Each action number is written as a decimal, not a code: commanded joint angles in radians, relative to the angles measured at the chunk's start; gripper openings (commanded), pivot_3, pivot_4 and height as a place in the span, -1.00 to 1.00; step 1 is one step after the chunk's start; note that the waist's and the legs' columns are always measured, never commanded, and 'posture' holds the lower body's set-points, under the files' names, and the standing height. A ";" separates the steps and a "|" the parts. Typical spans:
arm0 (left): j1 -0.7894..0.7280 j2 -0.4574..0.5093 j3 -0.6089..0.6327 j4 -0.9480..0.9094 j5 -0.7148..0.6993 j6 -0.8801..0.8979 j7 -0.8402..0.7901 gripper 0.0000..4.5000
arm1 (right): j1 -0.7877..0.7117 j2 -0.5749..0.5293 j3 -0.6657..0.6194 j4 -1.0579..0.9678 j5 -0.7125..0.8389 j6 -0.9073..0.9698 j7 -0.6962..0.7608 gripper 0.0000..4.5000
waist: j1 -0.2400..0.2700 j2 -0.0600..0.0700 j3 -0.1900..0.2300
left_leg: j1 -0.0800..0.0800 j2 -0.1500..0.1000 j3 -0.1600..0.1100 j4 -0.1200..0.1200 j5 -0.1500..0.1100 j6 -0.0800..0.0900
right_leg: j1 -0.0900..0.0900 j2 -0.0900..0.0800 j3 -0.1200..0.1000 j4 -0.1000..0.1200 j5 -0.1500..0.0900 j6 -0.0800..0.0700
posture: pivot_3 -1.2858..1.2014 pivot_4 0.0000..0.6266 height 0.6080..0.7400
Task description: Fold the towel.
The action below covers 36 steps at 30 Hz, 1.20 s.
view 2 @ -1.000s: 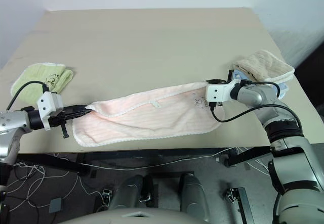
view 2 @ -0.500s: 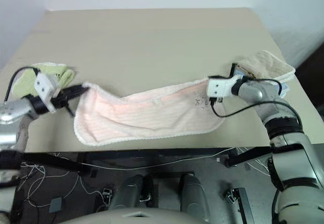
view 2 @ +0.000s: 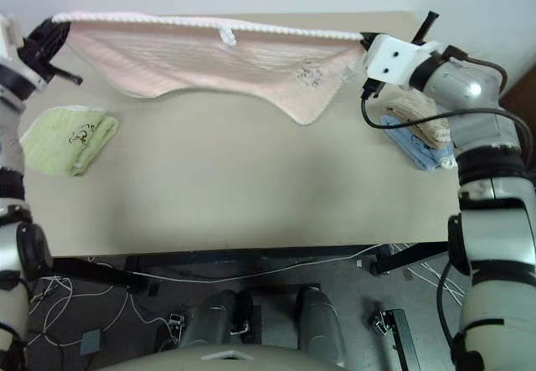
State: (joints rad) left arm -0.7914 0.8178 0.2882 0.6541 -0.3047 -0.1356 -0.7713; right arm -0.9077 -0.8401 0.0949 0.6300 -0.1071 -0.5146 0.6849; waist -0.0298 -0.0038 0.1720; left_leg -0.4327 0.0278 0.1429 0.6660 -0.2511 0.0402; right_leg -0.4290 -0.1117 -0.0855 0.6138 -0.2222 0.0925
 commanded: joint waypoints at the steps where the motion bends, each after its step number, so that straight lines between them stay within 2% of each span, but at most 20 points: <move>1: 0.189 0.048 0.064 -0.162 -0.115 0.097 -0.166 -1.00 | 0.166 -0.077 -0.081 -0.208 0.200 0.151 0.199 -0.97 | 0.001 0.000 0.000 | 0.001 0.000 0.000 0.000 0.000 0.000 | 0.001 0.000 0.000 0.000 0.000 0.000 | 0.03 -0.52 1.00; 8: 0.659 0.120 0.145 -0.499 -0.274 0.335 -0.406 -1.00 | 0.521 -0.205 -0.170 -0.563 0.446 0.452 0.446 -0.97 | 0.006 0.000 0.000 | 0.004 0.000 -0.004 0.000 -0.001 0.001 | 0.001 -0.002 0.001 0.001 -0.001 -0.001 | 0.03 -0.52 1.00; 15: 0.849 0.170 0.218 -0.593 -0.323 0.487 -0.463 -1.00 | 0.652 -0.276 -0.254 -0.680 0.533 0.609 0.549 -0.97 | 0.018 0.000 0.000 | 0.005 0.000 -0.005 0.000 -0.007 0.003 | 0.000 -0.007 0.001 0.001 -0.002 -0.005 | 0.03 -0.52 1.00; 28: 0.929 0.167 0.252 -0.685 -0.322 0.562 -0.462 -1.00 | 0.710 -0.271 -0.275 -0.754 0.509 0.653 0.583 -0.97 | 0.016 0.000 0.000 | 0.005 -0.001 -0.005 -0.001 -0.008 0.003 | -0.004 -0.009 0.001 0.000 -0.003 -0.007 | 0.03 -0.52 1.00; 36: 0.700 0.096 0.111 -0.530 -0.179 0.453 -0.314 -1.00 | 0.479 -0.131 -0.112 -0.528 0.328 0.572 0.485 -0.97 | 0.015 0.000 0.000 | 0.004 -0.001 -0.005 -0.001 -0.007 0.001 | -0.005 -0.010 0.001 0.001 -0.003 -0.008 | 0.03 -0.52 1.00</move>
State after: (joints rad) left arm -0.0701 0.9166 0.4082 0.1053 -0.5096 0.3500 -1.1018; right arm -0.3885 -0.9821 -0.0209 0.0575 0.2513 0.0840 1.1878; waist -0.0145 -0.0035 0.1717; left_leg -0.4286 0.0261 0.1382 0.6648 -0.2564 0.0386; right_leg -0.4335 -0.1211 -0.0839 0.6145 -0.2246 0.0843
